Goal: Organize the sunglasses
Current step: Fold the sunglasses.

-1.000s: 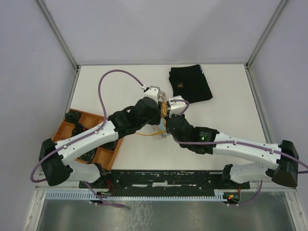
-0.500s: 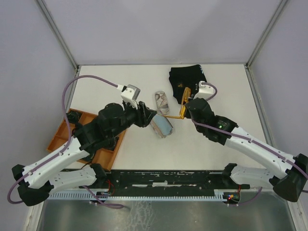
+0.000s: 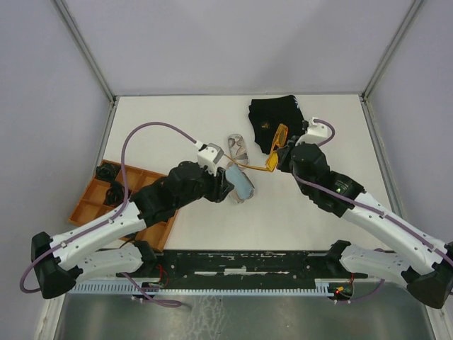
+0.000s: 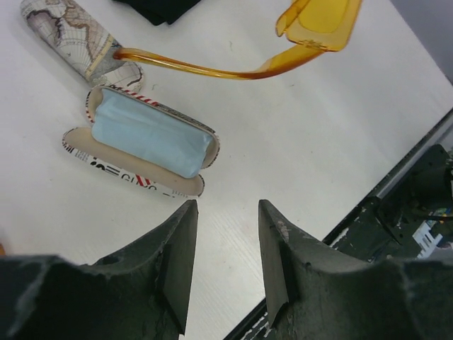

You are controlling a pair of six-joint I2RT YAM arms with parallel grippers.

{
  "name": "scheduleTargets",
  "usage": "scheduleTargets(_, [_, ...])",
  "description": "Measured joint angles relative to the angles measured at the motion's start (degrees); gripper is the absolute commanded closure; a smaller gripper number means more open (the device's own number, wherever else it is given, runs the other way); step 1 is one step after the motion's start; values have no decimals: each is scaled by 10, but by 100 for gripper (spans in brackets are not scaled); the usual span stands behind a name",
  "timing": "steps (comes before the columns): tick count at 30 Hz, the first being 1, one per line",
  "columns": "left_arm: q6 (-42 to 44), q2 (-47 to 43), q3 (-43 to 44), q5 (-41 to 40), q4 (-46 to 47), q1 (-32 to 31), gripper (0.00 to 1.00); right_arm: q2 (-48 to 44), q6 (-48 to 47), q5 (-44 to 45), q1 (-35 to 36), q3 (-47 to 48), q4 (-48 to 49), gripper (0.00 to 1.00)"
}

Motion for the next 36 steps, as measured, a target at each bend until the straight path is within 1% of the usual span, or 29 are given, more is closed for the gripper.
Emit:
scheduleTargets(5, [0,33,10,-40,-2,0,53,-7,0,-13,0,-4,-2,100])
scheduleTargets(13, [3,81,63,-112,-3,0,53,-18,-9,-32,0,-12,-14,100])
scheduleTargets(18, [19,103,81,-139,-5,0,53,-21,-17,-47,0,-12,-14,100])
scheduleTargets(24, [30,126,102,-142,-7,0,53,-17,-24,-65,-2,-12,-15,100])
scheduleTargets(30, [37,156,141,-135,-7,0,53,6,-28,-93,-2,-12,-16,100])
scheduleTargets(36, [38,185,160,-125,-7,0,54,29,-30,-123,-2,-12,-17,100])
